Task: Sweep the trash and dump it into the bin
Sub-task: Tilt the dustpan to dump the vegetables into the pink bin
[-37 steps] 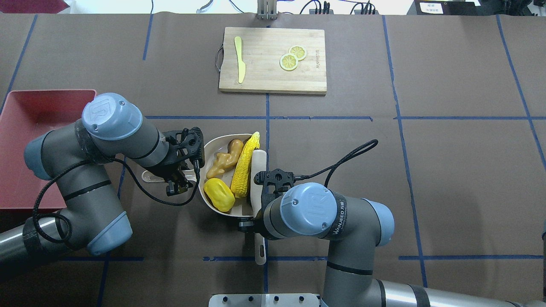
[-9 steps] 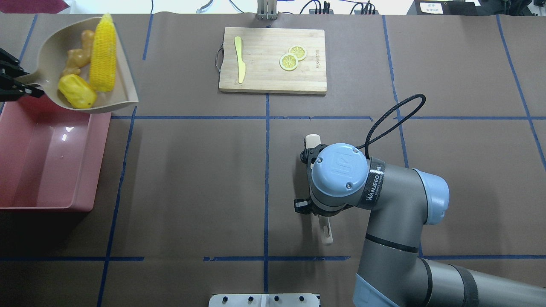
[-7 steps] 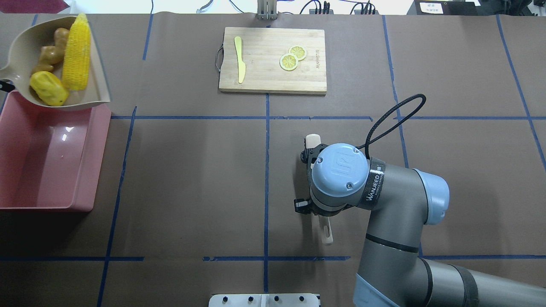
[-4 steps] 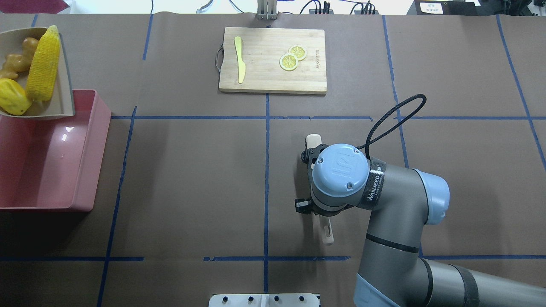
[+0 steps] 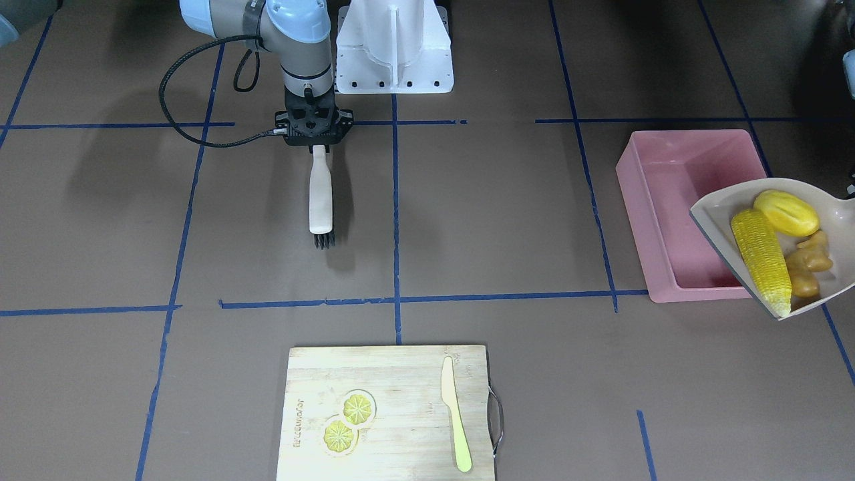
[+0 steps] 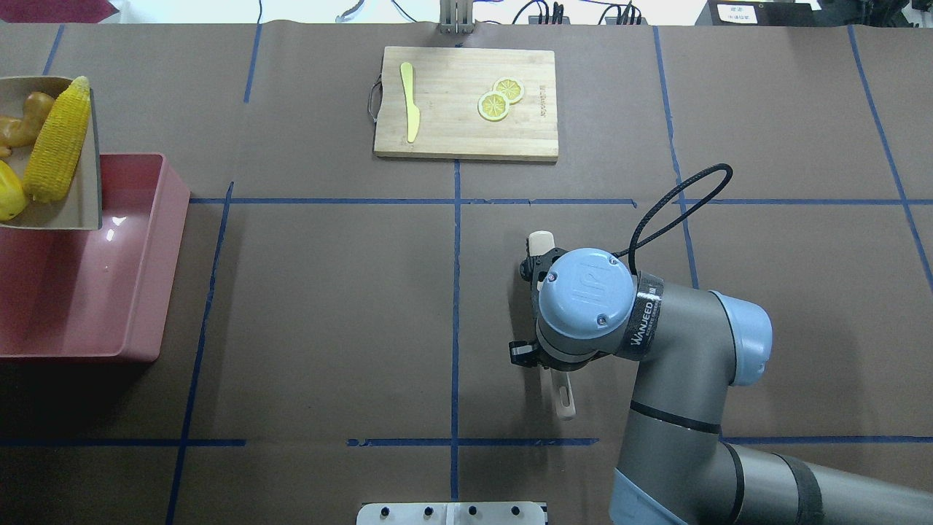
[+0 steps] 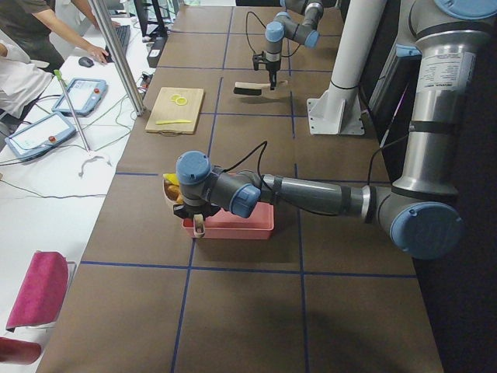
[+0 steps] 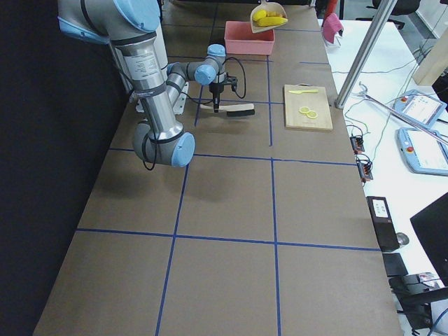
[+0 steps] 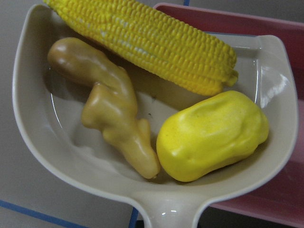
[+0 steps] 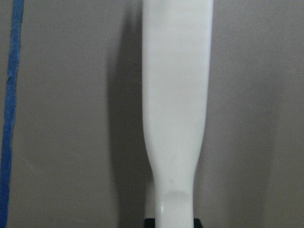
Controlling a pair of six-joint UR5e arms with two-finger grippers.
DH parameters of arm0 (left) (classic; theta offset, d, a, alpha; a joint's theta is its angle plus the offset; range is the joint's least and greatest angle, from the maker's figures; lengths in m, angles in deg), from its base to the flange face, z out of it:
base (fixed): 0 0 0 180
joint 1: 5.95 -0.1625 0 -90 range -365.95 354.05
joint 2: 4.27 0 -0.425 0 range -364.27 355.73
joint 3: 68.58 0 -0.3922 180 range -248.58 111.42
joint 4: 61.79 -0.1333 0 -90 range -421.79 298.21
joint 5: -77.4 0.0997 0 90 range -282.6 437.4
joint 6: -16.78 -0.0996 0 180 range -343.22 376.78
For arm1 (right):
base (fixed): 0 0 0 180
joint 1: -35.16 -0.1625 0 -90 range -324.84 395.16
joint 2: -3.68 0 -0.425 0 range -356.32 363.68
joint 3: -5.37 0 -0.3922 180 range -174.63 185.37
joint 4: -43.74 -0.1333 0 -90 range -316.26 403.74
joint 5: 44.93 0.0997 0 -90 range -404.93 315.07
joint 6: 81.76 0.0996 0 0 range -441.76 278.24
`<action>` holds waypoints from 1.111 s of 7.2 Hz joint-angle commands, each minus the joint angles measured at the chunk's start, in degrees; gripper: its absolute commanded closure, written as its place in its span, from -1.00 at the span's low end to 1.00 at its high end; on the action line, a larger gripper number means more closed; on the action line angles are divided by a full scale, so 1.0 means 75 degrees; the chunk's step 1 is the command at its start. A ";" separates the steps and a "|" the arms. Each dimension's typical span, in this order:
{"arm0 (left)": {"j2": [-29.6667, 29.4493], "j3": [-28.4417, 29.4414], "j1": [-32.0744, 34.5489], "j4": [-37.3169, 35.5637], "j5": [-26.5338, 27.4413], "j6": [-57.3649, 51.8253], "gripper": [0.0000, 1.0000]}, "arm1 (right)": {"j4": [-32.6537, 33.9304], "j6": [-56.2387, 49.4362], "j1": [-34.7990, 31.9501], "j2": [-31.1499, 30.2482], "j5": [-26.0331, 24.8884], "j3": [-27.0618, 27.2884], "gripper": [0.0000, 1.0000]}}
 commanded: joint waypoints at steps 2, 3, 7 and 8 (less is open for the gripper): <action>-0.0021 -0.0670 -0.0021 -0.1568 0.0866 -0.1549 1.00 | 0.0002 0.0000 0.0005 -0.0025 0.0000 0.0006 1.00; -0.0021 -0.1103 -0.0022 -0.2200 0.1194 -0.1912 1.00 | -0.0009 0.0000 0.0005 -0.0013 0.0011 0.0006 1.00; -0.0277 -0.2031 0.0060 -0.3855 0.2996 -0.2908 1.00 | -0.0021 0.0000 0.0005 -0.0025 0.0000 0.0006 1.00; -0.0511 -0.2056 0.0084 -0.4161 0.3095 -0.2970 1.00 | -0.0021 0.0000 0.0005 -0.0025 0.0000 0.0006 1.00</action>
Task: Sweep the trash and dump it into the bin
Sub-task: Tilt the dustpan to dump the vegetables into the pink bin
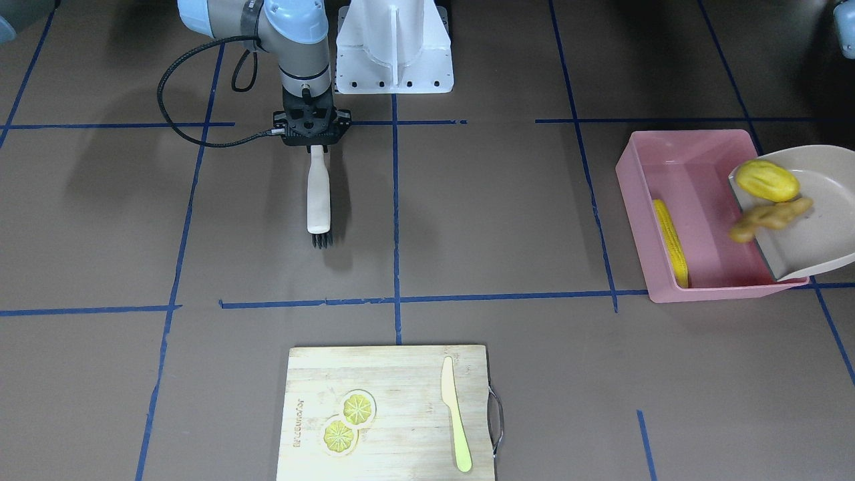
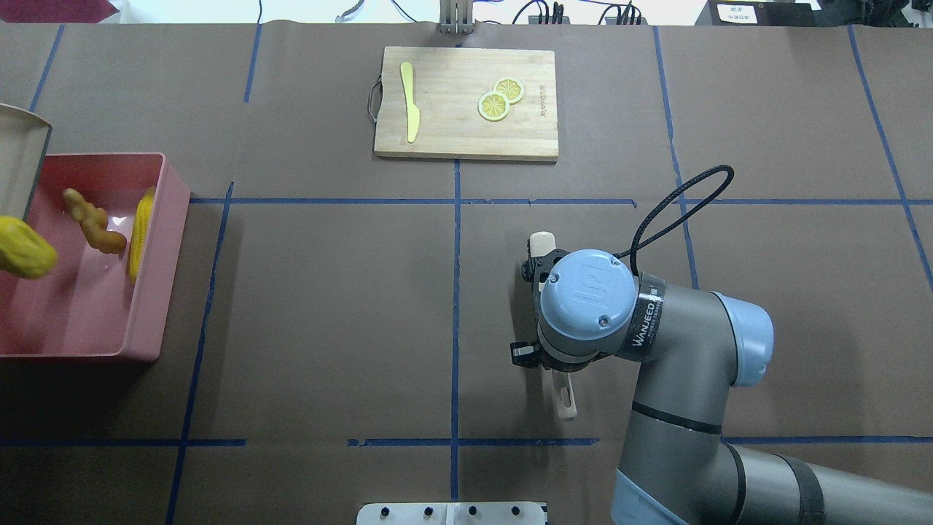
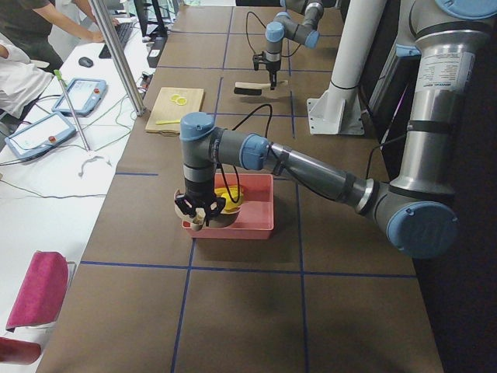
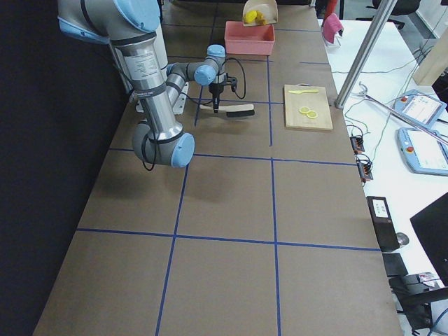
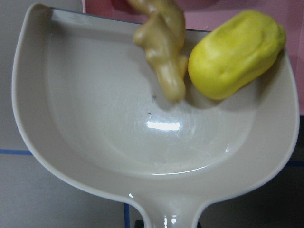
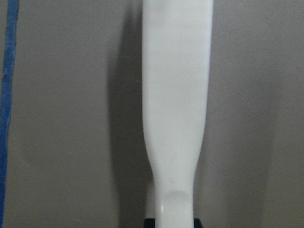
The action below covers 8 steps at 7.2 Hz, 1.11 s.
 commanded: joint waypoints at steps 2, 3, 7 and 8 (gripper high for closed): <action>-0.0250 -0.0089 0.0034 -0.0444 0.0328 -0.0246 1.00 | -0.0002 0.0000 0.0012 0.0000 -0.0013 -0.0001 1.00; -0.0262 -0.0078 0.0034 -0.0456 0.0293 -0.0234 1.00 | -0.0002 0.0000 0.0012 0.0011 -0.0013 -0.0001 1.00; -0.0262 -0.0112 0.0151 -0.0515 -0.2162 0.1295 1.00 | -0.0002 0.0000 0.0000 0.0035 0.0010 0.0127 1.00; -0.0366 -0.0194 0.0139 -0.0456 -0.2354 0.1765 1.00 | -0.0002 0.0012 0.0000 0.0035 0.0010 0.0128 1.00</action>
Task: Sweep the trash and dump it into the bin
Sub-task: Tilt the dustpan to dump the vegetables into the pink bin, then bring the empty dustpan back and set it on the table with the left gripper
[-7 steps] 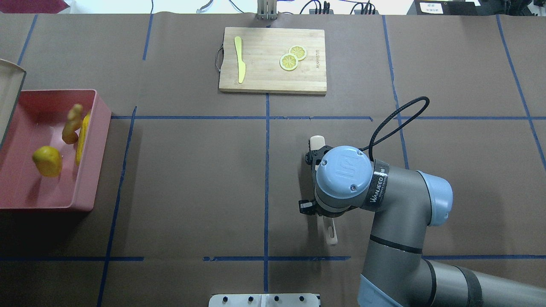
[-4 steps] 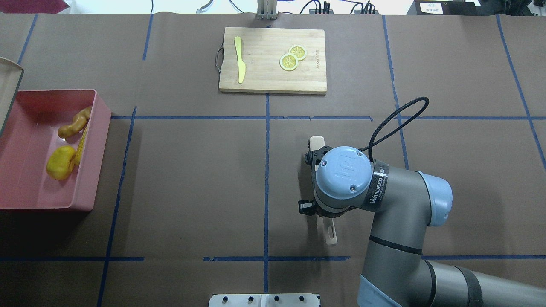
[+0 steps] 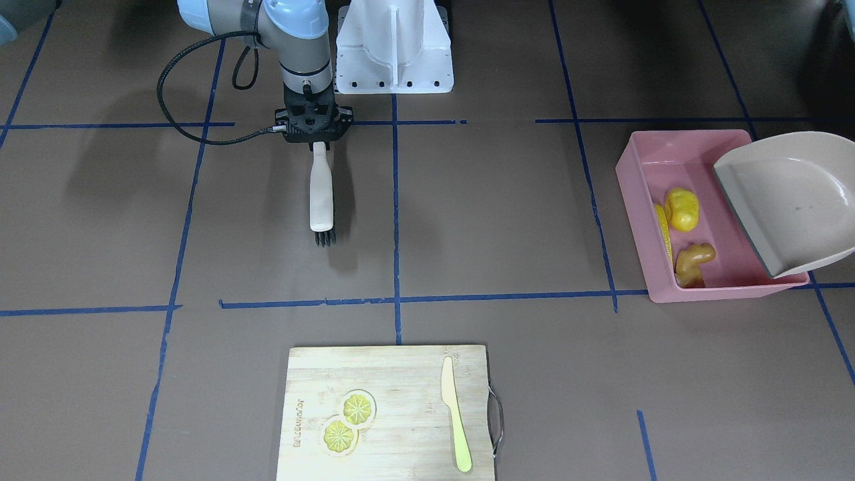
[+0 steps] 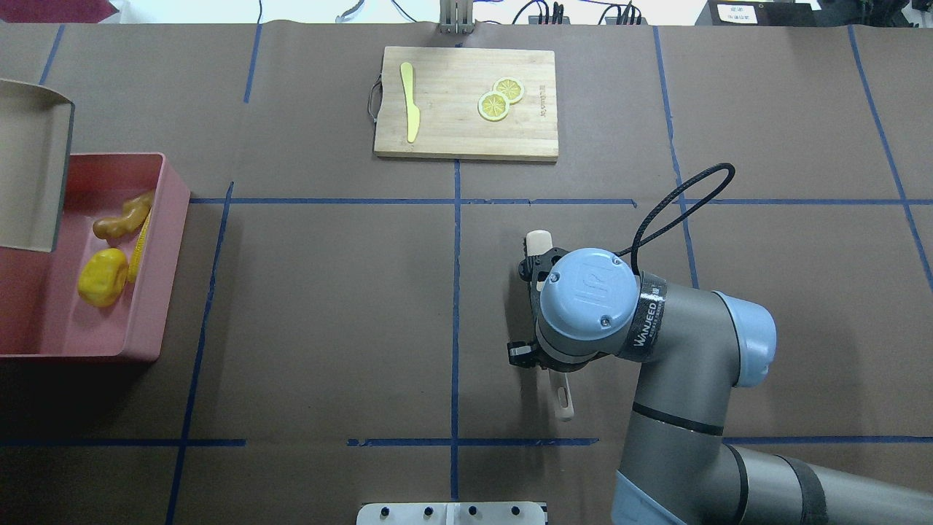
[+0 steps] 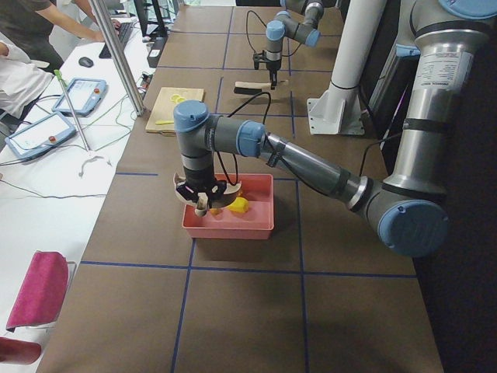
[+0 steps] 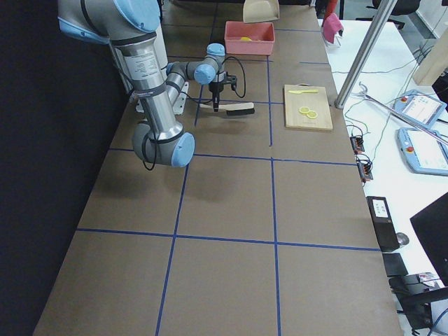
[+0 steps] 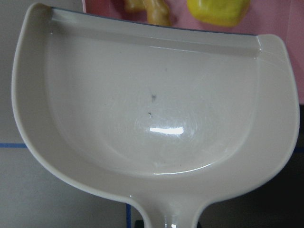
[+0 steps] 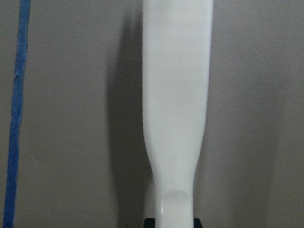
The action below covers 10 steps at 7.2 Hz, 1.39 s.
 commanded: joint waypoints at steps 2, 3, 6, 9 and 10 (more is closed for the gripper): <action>-0.0483 -0.0382 -0.0287 0.0314 -0.1226 0.2409 1.00 | 0.0000 0.0021 -0.0001 0.0026 -0.0009 0.0033 1.00; -0.0485 -0.0417 -0.0916 0.0897 -0.1264 0.2765 1.00 | 0.0000 0.0044 -0.0001 0.0014 -0.0010 0.0045 1.00; -0.0742 -0.0429 -0.2745 0.2154 -0.1113 0.4254 0.96 | 0.0000 0.0068 -0.0001 0.0014 -0.0021 0.0045 1.00; -0.0988 -0.0593 -0.4468 0.2308 -0.0187 0.5210 0.96 | 0.0000 0.0138 -0.0001 0.0014 -0.0033 0.0057 1.00; -0.1035 -0.0582 -0.4960 0.2912 0.0243 0.5983 0.96 | 0.0000 0.0150 -0.0001 0.0026 -0.0033 0.0091 1.00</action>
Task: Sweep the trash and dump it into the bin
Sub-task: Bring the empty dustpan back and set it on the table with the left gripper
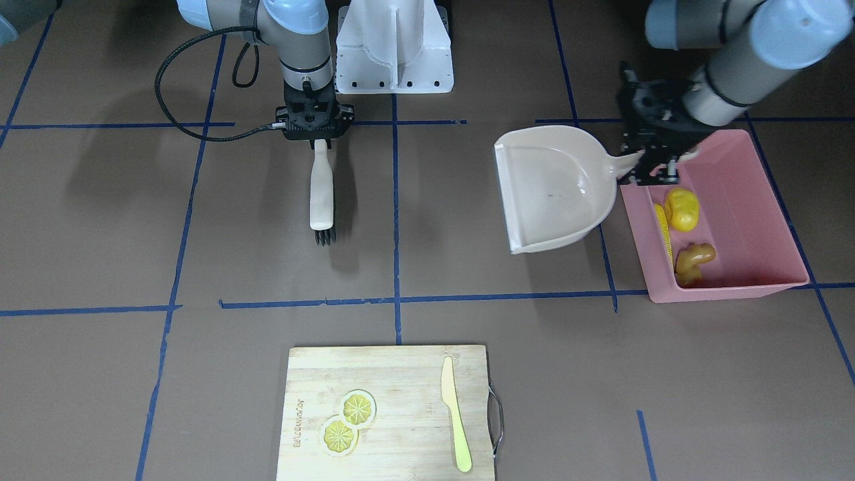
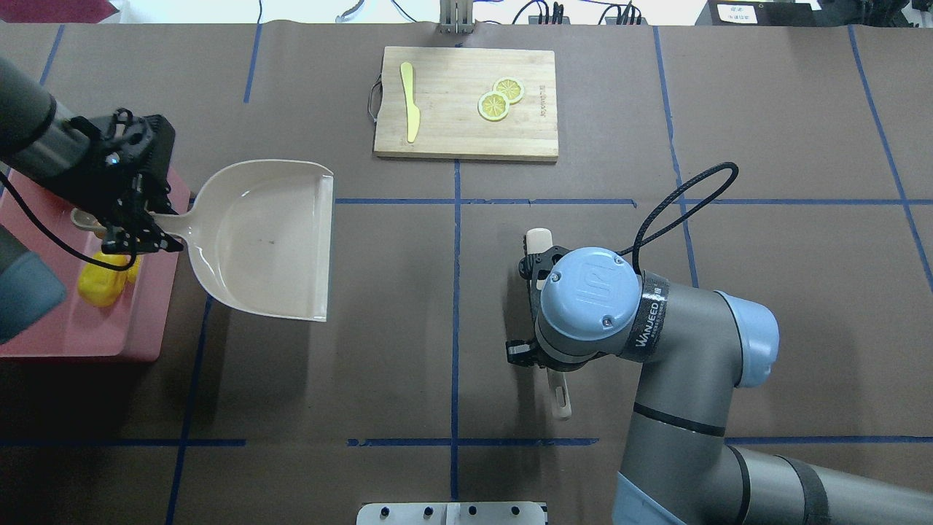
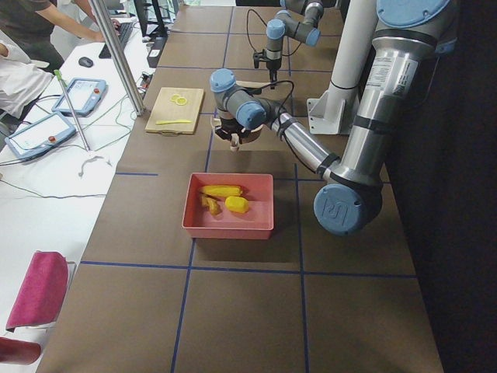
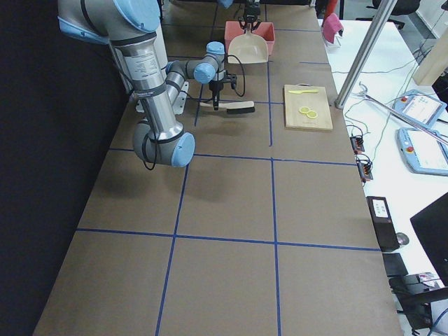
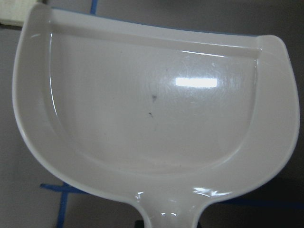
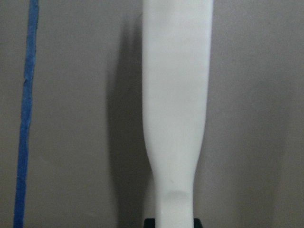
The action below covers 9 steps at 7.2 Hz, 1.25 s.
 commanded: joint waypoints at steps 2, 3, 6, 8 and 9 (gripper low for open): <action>-0.0102 0.0326 -0.1754 0.1476 0.1345 0.1721 0.94 | 0.0000 0.0028 0.0000 -0.0014 -0.0004 0.0072 1.00; -0.0450 0.0803 -0.1968 0.1863 0.1745 0.1781 0.92 | 0.0000 0.0017 -0.0012 -0.0014 -0.0004 0.0072 1.00; -0.0887 0.1253 -0.2216 0.2031 0.1761 0.2166 0.82 | 0.0000 0.0029 -0.0012 -0.0002 -0.0004 0.0072 1.00; -0.1144 0.1533 -0.2345 0.2124 0.1761 0.2286 0.45 | 0.0000 0.0017 -0.0023 -0.0002 -0.0004 0.0072 1.00; -0.1145 0.1732 -0.2346 0.2473 0.1761 0.2285 0.36 | 0.0000 0.0028 -0.0023 -0.0002 -0.0004 0.0072 1.00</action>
